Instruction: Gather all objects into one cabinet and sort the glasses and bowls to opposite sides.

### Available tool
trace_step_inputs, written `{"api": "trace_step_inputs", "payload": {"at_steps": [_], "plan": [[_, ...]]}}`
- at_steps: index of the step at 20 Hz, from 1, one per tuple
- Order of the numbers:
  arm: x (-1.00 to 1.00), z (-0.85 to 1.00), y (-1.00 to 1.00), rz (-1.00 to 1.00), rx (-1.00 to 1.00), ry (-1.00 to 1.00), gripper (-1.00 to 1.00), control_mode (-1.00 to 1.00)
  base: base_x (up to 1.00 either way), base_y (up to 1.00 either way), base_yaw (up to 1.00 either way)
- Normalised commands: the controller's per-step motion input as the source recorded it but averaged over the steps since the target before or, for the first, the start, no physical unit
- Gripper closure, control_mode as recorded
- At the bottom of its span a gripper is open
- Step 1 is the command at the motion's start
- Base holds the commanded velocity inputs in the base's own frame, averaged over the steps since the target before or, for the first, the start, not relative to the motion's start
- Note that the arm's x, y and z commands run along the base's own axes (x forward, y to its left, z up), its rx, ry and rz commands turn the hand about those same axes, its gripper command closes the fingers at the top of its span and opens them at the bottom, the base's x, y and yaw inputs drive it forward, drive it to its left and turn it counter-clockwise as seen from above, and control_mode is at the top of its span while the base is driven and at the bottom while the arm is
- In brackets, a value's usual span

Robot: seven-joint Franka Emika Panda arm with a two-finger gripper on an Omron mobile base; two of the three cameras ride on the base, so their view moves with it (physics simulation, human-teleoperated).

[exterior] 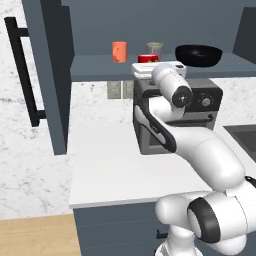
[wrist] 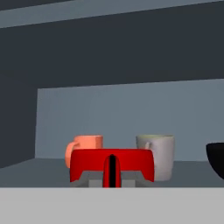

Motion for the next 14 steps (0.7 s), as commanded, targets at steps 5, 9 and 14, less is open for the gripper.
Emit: {"api": "trace_step_inputs", "payload": {"at_steps": [5, 9, 14], "plan": [[0.28, -0.11, 0.0, 0.0, 0.0, -0.05, 1.0, -1.0, 0.0, 0.0, 0.0], [0.32, -0.07, 0.0, 0.0, 0.0, -0.04, 1.0, -1.0, 0.0, 0.0, 0.0], [0.29, -0.1, 0.0, 0.0, 0.0, -0.02, 1.0, -1.0, 0.0, 0.0, 0.0]]}}
